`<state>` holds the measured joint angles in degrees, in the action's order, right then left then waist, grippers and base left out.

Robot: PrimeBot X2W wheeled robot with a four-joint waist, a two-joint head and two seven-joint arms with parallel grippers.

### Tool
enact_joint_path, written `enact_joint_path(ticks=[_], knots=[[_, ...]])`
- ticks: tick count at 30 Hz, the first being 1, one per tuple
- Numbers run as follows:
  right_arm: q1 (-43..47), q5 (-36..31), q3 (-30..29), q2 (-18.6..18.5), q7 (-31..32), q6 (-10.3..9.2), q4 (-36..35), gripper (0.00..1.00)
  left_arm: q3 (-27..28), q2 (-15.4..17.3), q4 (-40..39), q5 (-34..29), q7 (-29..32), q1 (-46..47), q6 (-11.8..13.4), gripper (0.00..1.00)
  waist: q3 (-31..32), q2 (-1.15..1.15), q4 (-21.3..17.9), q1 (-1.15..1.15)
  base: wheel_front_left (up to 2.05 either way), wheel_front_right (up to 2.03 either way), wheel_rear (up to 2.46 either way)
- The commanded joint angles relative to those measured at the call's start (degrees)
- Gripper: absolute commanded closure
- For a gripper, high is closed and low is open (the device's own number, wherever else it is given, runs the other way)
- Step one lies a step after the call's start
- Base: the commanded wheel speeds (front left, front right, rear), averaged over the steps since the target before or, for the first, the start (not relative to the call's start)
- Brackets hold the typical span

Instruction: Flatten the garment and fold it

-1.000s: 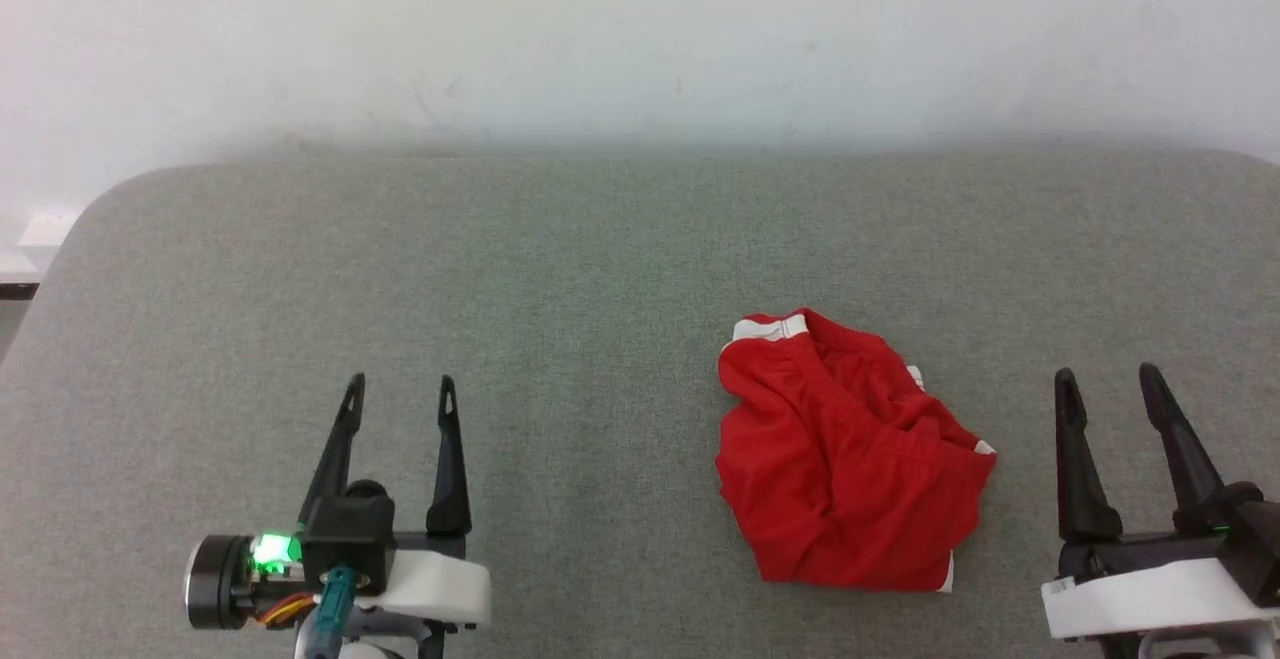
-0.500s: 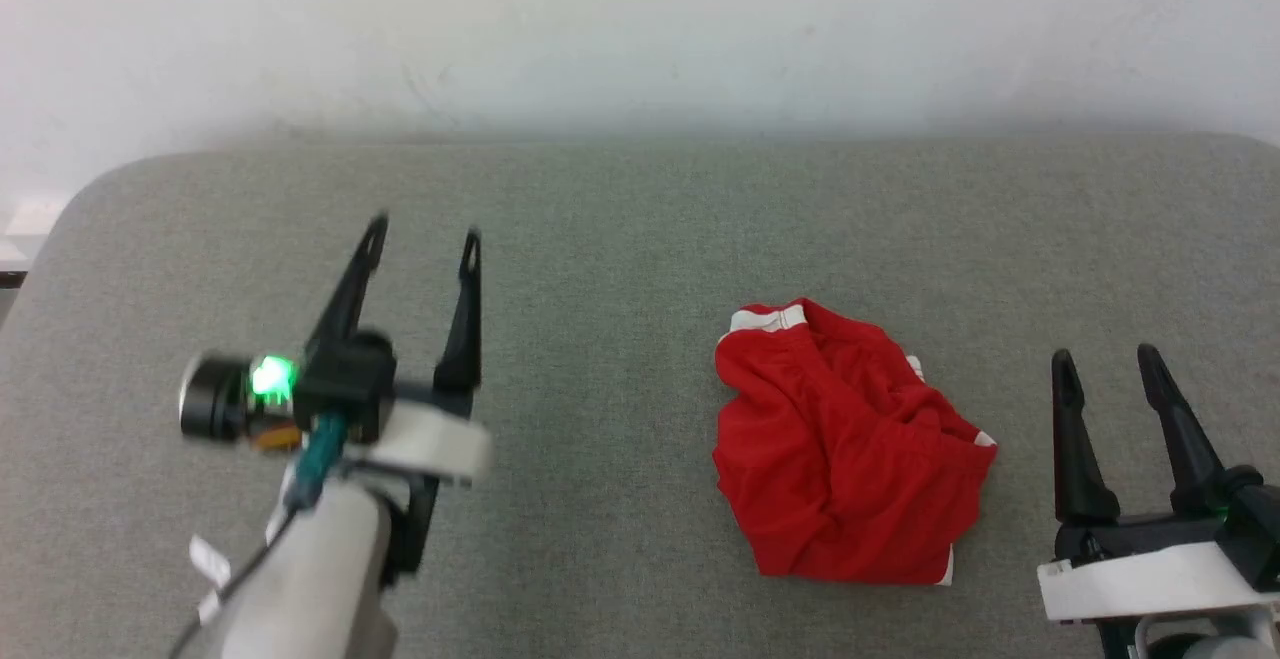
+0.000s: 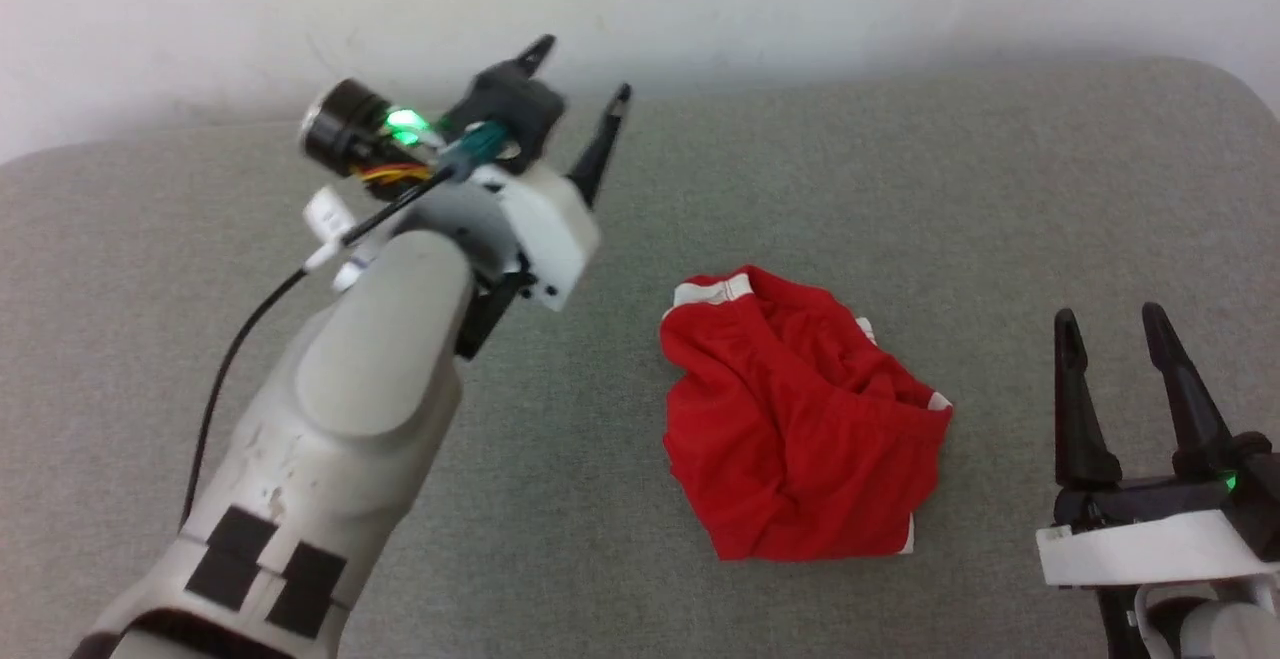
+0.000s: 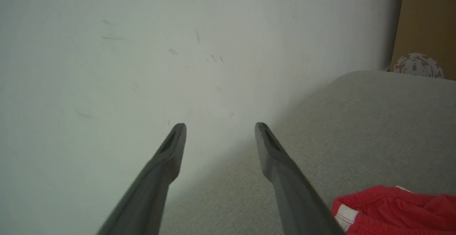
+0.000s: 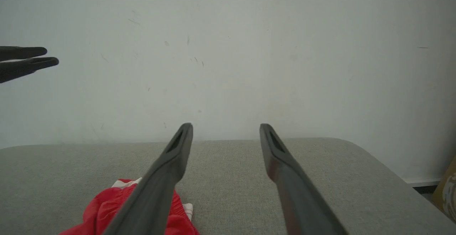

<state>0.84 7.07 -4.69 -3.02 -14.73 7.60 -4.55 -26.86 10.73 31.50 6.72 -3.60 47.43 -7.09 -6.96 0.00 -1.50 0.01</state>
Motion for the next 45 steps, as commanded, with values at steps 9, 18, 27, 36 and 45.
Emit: enact_joint_path(ticks=[9,18,27,36,45], knots=[[-4.27,0.80,1.34,0.14,-0.27,-0.11,-0.15,0.00,-25.97,2.82,3.12,22.39,17.27,14.36,-0.38,0.00,-6.12,0.00,-5.22,-0.01,0.00,0.00,0.00],[-7.63,1.22,2.49,0.14,-0.27,-0.11,-0.25,0.00,-45.44,6.52,0.95,39.13,33.18,24.65,-0.39,0.00,-11.56,0.00,-9.72,-0.01,0.00,0.00,0.00],[-10.06,2.70,3.74,0.14,-0.27,-0.11,0.26,0.00,-46.48,8.41,-3.06,34.80,51.05,20.08,-0.39,0.00,-15.71,0.00,-13.30,-0.01,0.00,0.00,0.00],[-10.23,2.91,2.82,0.14,-0.27,-0.11,0.82,0.00,-46.49,12.22,-9.58,32.18,54.42,15.60,-0.39,1.00,-15.46,0.00,-12.28,-0.01,0.00,0.00,0.00],[-7.76,0.76,1.24,0.14,-0.27,-0.11,0.71,0.00,-46.49,14.81,-15.56,35.25,37.32,17.67,-0.39,1.00,-9.47,0.00,-4.79,-0.01,0.00,0.00,0.00]])
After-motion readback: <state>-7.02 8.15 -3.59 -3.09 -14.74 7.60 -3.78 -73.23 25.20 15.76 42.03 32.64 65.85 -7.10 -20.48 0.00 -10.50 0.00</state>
